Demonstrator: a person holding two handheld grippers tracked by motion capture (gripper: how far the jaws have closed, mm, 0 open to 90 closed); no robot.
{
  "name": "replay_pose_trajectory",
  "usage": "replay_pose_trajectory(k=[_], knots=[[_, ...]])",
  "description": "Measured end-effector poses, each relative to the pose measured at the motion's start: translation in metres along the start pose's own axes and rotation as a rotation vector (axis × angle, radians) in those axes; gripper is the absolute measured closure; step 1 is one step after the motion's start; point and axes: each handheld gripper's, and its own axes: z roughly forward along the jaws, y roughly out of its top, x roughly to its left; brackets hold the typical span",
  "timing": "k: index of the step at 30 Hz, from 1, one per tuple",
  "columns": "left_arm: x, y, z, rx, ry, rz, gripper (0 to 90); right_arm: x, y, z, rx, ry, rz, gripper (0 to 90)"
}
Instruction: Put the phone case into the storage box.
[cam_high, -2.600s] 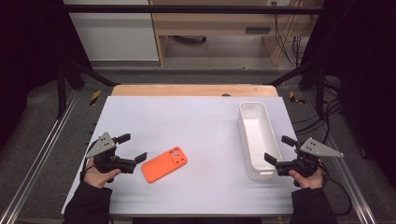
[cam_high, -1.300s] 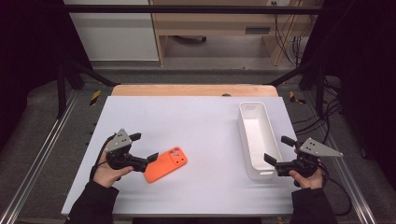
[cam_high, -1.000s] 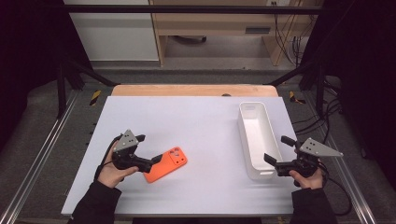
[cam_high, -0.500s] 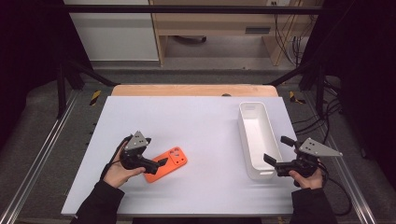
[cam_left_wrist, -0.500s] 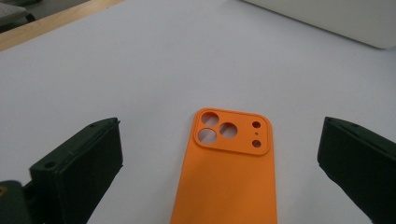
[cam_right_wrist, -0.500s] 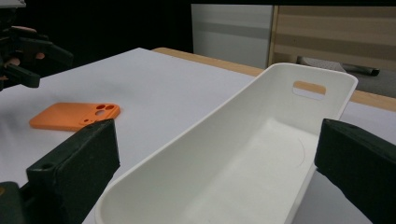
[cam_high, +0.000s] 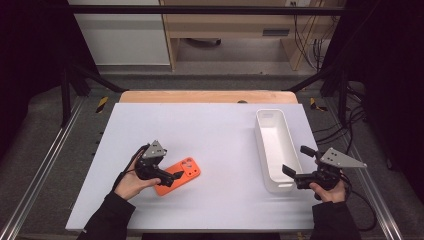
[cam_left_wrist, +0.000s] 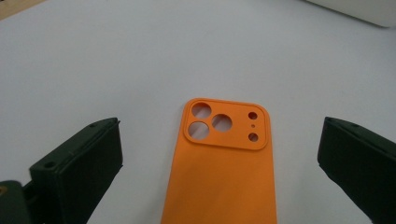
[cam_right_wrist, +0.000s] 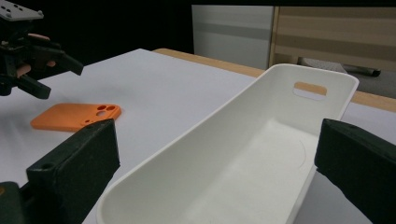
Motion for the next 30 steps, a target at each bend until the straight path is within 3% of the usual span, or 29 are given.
replay_pose_trajectory(k=[15,30], knots=[[-0.001,-0.002,0.014,0.105,-0.008,0.036,0.0,0.000,0.000,0.000,-0.001,0.002,0.002,0.4],[0.001,-0.009,0.024,0.193,-0.020,0.041,0.0,0.000,0.000,0.000,0.000,0.004,0.002,0.4]])
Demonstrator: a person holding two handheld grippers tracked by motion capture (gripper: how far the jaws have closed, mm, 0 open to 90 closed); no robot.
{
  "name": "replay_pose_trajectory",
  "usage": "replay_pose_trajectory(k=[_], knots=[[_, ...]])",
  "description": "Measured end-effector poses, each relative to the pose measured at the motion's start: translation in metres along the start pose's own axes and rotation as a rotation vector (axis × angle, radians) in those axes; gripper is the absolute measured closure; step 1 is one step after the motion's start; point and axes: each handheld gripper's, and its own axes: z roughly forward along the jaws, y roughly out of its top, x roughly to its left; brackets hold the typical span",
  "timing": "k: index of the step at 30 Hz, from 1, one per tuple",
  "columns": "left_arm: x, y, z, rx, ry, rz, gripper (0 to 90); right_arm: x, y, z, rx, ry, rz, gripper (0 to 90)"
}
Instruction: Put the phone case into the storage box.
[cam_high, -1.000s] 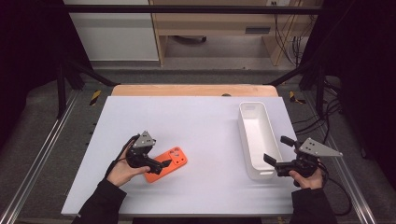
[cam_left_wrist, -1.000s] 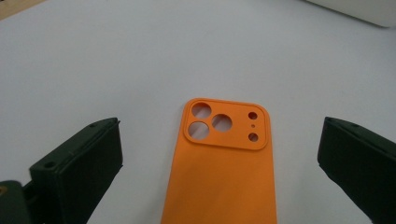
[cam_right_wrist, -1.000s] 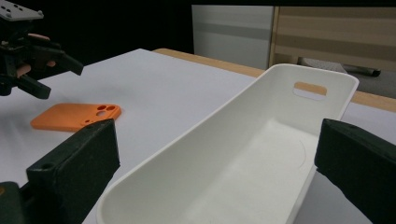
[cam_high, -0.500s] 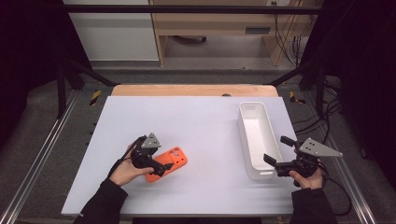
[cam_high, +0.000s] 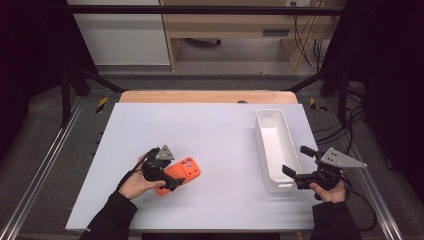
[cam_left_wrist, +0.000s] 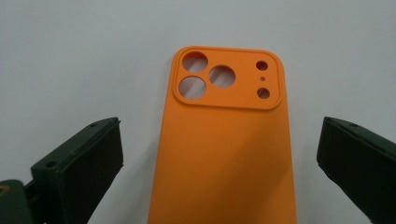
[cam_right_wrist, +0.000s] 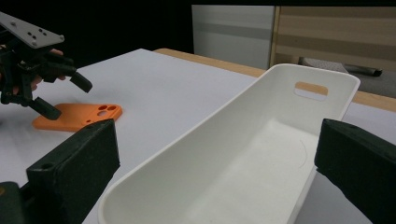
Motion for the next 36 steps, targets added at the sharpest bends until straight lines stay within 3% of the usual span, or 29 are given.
replay_pose_trajectory(k=[26,36], knots=[[-0.001,-0.004,0.013,0.129,-0.006,0.047,7.4,0.000,0.000,0.000,0.001,0.000,0.000,0.4],[-0.001,-0.005,0.014,0.144,-0.021,0.049,10.6,0.000,0.000,0.000,0.004,0.004,0.004,0.4]])
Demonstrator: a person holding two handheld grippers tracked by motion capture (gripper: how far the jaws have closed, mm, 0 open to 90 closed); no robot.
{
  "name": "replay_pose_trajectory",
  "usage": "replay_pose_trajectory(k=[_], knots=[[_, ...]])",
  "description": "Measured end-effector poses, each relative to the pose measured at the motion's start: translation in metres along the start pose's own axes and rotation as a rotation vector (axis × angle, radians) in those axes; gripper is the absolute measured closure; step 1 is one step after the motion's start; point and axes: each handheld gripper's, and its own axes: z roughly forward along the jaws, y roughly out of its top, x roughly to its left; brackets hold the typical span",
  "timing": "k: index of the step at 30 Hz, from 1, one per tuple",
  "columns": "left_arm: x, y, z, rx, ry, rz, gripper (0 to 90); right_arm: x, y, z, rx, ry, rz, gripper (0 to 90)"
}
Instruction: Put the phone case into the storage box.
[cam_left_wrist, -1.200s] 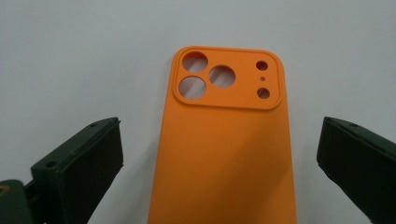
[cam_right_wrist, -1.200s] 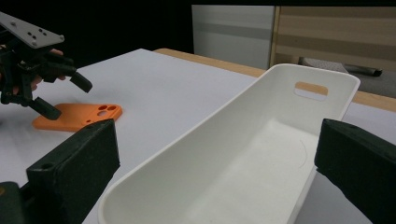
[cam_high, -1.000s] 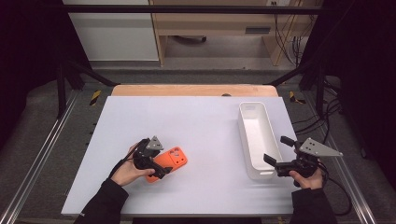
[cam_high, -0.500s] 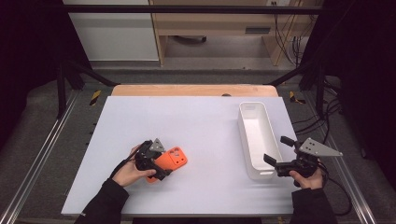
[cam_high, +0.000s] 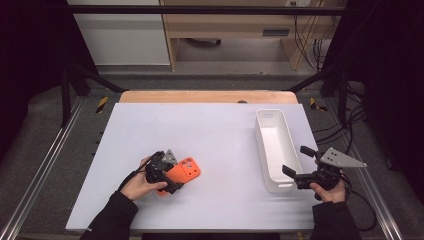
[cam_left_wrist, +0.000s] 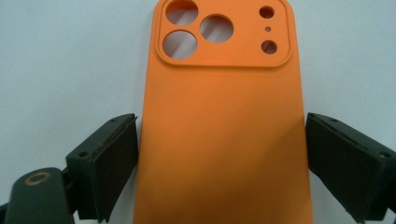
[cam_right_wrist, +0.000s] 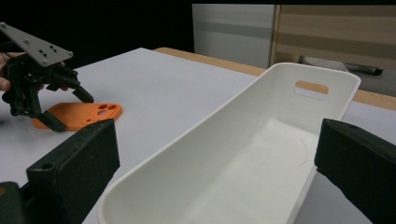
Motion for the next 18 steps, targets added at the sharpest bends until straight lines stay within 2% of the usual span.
replay_pose_trajectory(k=[18], knots=[[0.0014,0.0028,-0.0007,0.025,-0.019,0.032,13.7,0.0000,0.0000,0.0003,0.002,0.000,0.001,0.4]])
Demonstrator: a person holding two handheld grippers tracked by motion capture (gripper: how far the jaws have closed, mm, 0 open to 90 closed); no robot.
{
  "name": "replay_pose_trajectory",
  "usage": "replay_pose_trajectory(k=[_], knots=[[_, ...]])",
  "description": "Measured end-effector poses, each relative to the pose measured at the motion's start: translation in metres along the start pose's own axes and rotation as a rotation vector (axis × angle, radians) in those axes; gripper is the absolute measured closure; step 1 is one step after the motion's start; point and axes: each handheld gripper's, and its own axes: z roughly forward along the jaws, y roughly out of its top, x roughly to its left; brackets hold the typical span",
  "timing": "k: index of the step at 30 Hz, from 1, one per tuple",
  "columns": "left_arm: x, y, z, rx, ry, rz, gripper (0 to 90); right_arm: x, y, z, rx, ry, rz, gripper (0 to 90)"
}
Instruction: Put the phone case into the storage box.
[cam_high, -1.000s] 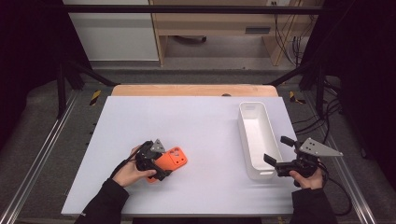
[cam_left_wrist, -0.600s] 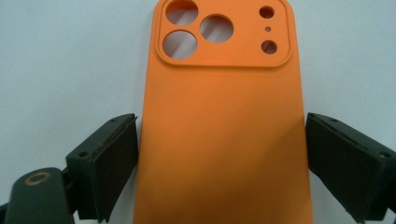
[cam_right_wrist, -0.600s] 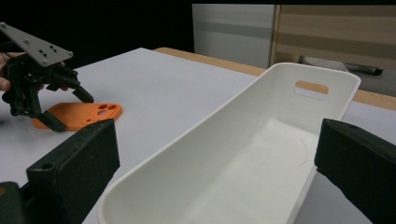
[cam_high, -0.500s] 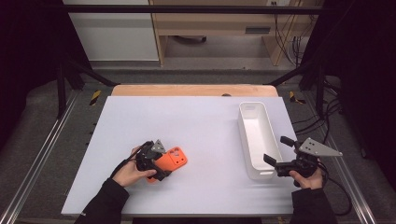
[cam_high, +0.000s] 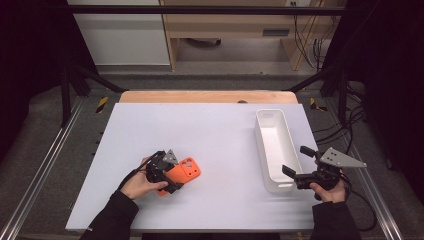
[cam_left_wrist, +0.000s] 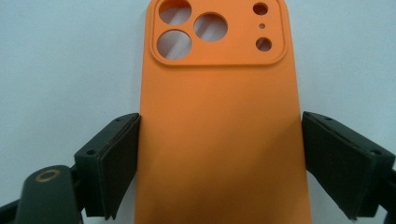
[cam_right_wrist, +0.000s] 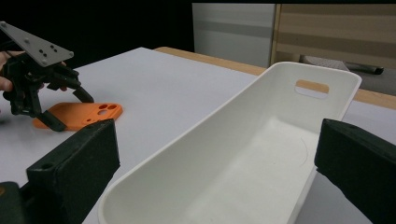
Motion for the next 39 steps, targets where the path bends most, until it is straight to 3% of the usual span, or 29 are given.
replay_pose_trajectory(k=[19,31,39], knots=[[-0.001,0.001,-0.002,-0.003,0.010,0.016,15.4,0.000,0.001,-0.001,-0.005,0.001,0.002,0.4],[-0.001,0.001,-0.016,-0.064,0.020,0.011,15.4,0.000,0.000,-0.001,-0.003,0.001,-0.004,0.4],[-0.006,0.004,-0.024,-0.114,0.051,0.024,15.4,0.000,0.000,-0.001,-0.002,0.003,-0.005,0.4]])
